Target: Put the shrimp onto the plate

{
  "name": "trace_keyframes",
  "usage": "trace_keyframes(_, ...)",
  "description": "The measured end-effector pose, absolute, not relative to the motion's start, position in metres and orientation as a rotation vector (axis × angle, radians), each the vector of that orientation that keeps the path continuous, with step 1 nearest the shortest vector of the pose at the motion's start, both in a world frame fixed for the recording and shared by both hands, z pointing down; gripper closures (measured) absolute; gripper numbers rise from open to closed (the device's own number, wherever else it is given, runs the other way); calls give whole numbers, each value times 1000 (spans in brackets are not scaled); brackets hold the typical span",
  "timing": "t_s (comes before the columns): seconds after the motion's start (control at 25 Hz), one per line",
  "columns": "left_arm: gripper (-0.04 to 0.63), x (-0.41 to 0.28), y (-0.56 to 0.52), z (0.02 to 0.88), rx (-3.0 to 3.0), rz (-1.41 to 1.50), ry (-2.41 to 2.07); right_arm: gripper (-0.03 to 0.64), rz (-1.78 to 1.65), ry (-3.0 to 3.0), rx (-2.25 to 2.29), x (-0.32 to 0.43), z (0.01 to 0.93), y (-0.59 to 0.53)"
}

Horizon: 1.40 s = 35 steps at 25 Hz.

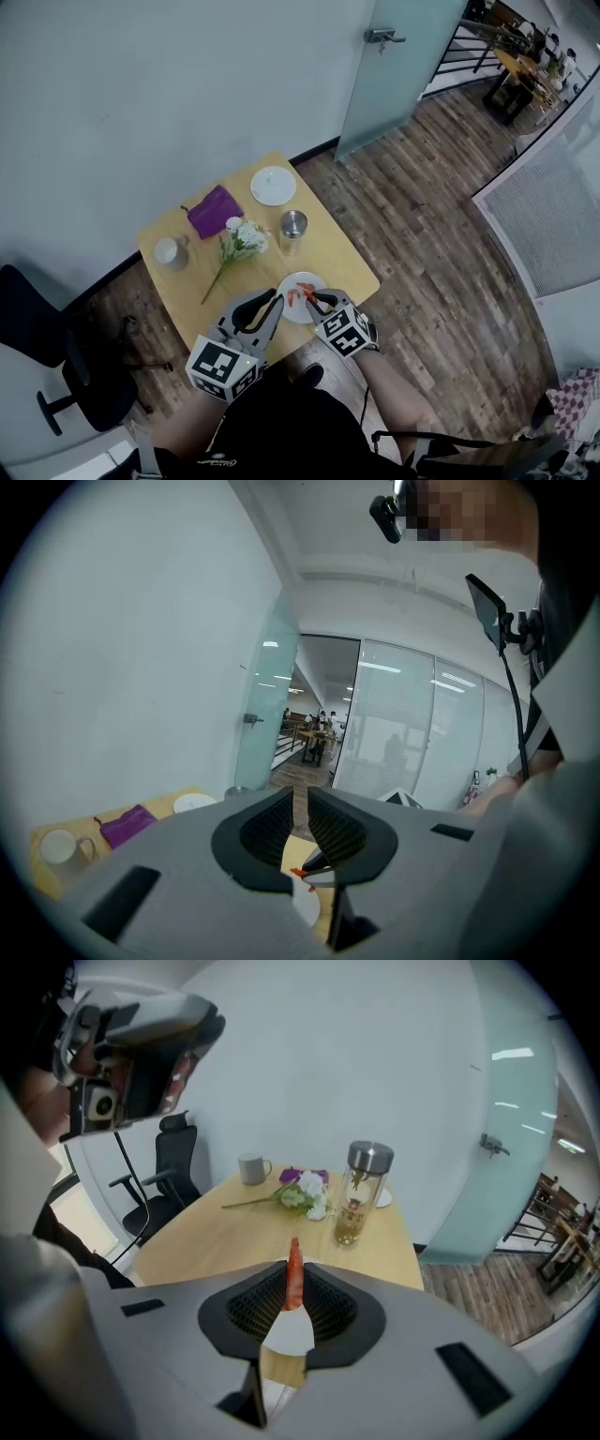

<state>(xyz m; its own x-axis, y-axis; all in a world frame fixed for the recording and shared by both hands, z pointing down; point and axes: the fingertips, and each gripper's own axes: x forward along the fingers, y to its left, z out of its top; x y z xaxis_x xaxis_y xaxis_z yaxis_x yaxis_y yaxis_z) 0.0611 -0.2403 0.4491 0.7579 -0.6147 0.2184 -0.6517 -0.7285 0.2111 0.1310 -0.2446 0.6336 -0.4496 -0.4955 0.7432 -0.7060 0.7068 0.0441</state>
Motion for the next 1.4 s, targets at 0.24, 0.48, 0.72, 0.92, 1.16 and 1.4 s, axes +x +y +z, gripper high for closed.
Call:
trace_keyframes(0.24, 545, 60, -246, 455, 2667, 202, -997, 563, 377, -2008, 787, 131, 684, -248)
trace_keyframes(0.48, 545, 58, -248, 460, 2651, 210, -998, 562, 385, -1927, 703, 127, 714, -250)
trace_keyframes(0.72, 545, 51, -251, 463, 2639, 205, -1007, 563, 387, -1859, 647, 129, 736, -250)
trace_keyframes(0.92, 545, 46, -252, 466, 2629, 206, -1011, 563, 357, -1826, 598, 128, 744, -250)
trace_keyframes(1.16, 545, 40, -254, 473, 2614, 204, -1025, 563, 368, -1804, 540, 126, 756, -245)
trace_keyframes(1.4, 545, 32, -258, 475, 2608, 208, -1036, 563, 302, -1767, 444, 119, 760, -245)
